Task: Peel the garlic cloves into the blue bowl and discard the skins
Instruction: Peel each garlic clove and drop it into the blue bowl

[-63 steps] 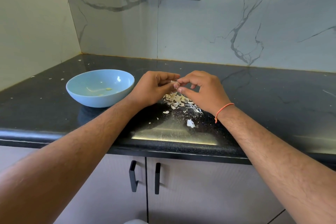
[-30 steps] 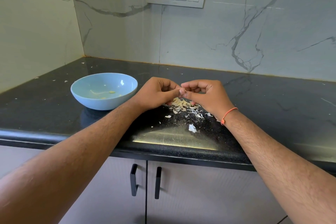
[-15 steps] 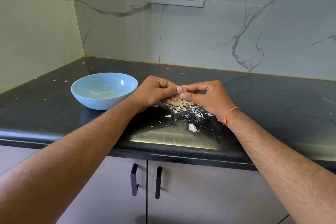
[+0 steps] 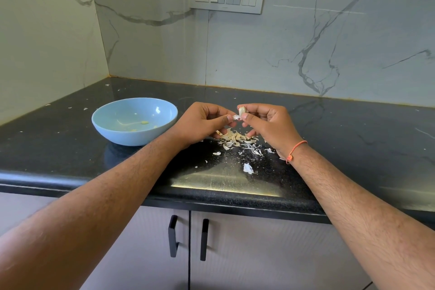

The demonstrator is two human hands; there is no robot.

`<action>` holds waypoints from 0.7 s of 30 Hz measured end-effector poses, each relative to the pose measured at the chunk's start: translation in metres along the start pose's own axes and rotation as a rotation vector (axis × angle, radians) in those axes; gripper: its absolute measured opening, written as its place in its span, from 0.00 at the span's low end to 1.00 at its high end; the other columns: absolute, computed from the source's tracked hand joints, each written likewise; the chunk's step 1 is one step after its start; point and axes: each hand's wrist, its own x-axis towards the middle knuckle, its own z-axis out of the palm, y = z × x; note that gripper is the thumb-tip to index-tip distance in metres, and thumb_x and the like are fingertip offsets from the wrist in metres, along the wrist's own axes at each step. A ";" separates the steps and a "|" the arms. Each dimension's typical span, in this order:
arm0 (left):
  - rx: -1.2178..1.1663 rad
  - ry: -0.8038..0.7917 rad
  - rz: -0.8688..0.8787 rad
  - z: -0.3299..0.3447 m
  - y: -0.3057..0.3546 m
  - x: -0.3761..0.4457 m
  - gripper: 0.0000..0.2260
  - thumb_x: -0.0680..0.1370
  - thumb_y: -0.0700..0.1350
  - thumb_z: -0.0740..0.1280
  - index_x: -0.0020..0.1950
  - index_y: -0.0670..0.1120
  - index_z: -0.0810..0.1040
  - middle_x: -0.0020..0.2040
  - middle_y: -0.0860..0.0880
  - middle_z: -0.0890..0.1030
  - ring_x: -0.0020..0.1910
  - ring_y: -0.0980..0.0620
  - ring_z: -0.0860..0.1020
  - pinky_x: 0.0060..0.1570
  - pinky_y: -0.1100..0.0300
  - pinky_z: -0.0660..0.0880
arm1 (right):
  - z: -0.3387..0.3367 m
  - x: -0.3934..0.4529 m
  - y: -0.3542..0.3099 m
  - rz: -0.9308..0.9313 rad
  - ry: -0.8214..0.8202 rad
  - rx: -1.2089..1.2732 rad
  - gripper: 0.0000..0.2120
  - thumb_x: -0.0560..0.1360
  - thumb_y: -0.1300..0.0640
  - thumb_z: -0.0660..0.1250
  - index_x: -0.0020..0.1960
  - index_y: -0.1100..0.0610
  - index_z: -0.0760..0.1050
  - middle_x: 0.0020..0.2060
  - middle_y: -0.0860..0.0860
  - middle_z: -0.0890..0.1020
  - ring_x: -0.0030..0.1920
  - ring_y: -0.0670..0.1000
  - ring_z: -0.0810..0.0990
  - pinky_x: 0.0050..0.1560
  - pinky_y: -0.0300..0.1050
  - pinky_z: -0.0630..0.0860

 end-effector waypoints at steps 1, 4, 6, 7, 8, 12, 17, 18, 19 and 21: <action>0.014 0.000 0.008 0.000 0.000 0.000 0.08 0.83 0.43 0.71 0.60 0.43 0.86 0.47 0.48 0.89 0.42 0.53 0.84 0.40 0.62 0.82 | 0.000 0.000 0.000 0.004 0.002 0.000 0.10 0.79 0.63 0.72 0.58 0.53 0.85 0.48 0.54 0.88 0.45 0.53 0.85 0.38 0.46 0.85; 0.032 0.014 0.017 -0.001 0.000 0.000 0.08 0.82 0.42 0.72 0.60 0.43 0.86 0.47 0.48 0.89 0.42 0.54 0.84 0.39 0.62 0.82 | 0.001 0.001 0.001 0.012 0.005 -0.001 0.11 0.80 0.64 0.71 0.60 0.55 0.84 0.47 0.54 0.88 0.45 0.51 0.84 0.38 0.46 0.85; 0.034 0.026 0.016 0.000 0.000 0.000 0.08 0.82 0.42 0.72 0.59 0.43 0.87 0.47 0.47 0.89 0.43 0.54 0.84 0.40 0.62 0.82 | 0.001 0.001 0.001 0.019 0.013 0.005 0.11 0.80 0.65 0.70 0.61 0.56 0.84 0.47 0.54 0.88 0.44 0.50 0.84 0.38 0.45 0.85; 0.035 0.032 0.016 0.000 0.000 0.000 0.07 0.82 0.42 0.73 0.59 0.43 0.87 0.47 0.46 0.89 0.43 0.54 0.84 0.40 0.62 0.82 | 0.000 0.001 0.001 0.021 0.017 0.007 0.12 0.80 0.65 0.70 0.62 0.57 0.84 0.47 0.54 0.88 0.44 0.49 0.84 0.38 0.44 0.85; 0.036 0.037 0.015 0.000 0.000 0.000 0.07 0.81 0.42 0.73 0.58 0.43 0.87 0.46 0.45 0.89 0.42 0.54 0.84 0.41 0.61 0.83 | 0.000 0.001 0.001 0.024 0.020 0.007 0.12 0.80 0.65 0.70 0.62 0.57 0.84 0.47 0.54 0.88 0.44 0.48 0.84 0.38 0.44 0.84; 0.071 0.062 0.004 0.000 -0.001 0.001 0.06 0.79 0.42 0.76 0.55 0.43 0.88 0.44 0.44 0.88 0.38 0.56 0.83 0.40 0.61 0.82 | -0.001 0.001 0.002 0.025 0.017 -0.012 0.12 0.80 0.64 0.70 0.62 0.57 0.84 0.46 0.52 0.89 0.44 0.48 0.84 0.39 0.45 0.84; 0.138 0.080 0.057 0.001 -0.005 0.002 0.08 0.77 0.47 0.78 0.55 0.49 0.87 0.45 0.52 0.88 0.39 0.58 0.83 0.46 0.59 0.81 | -0.001 -0.001 0.001 0.008 0.003 -0.133 0.11 0.80 0.62 0.72 0.61 0.54 0.85 0.45 0.47 0.88 0.38 0.46 0.85 0.39 0.43 0.83; 0.147 0.071 0.075 0.001 -0.005 0.002 0.09 0.77 0.50 0.79 0.55 0.50 0.87 0.46 0.53 0.88 0.41 0.58 0.84 0.48 0.57 0.82 | 0.000 -0.002 0.000 -0.011 -0.011 -0.179 0.11 0.80 0.61 0.72 0.61 0.54 0.85 0.46 0.45 0.88 0.37 0.47 0.85 0.39 0.43 0.83; 0.154 0.062 0.088 0.001 -0.005 0.002 0.09 0.77 0.52 0.78 0.54 0.50 0.88 0.45 0.53 0.88 0.41 0.56 0.84 0.49 0.56 0.82 | 0.000 -0.002 0.001 -0.032 -0.024 -0.223 0.11 0.80 0.60 0.73 0.61 0.53 0.85 0.48 0.45 0.88 0.37 0.49 0.86 0.40 0.45 0.84; 0.173 0.054 0.095 0.001 -0.006 0.002 0.09 0.77 0.55 0.78 0.51 0.51 0.89 0.44 0.52 0.89 0.42 0.51 0.85 0.50 0.52 0.82 | 0.001 -0.002 0.002 -0.068 -0.046 -0.303 0.12 0.79 0.57 0.73 0.62 0.50 0.85 0.46 0.43 0.88 0.40 0.49 0.86 0.45 0.47 0.85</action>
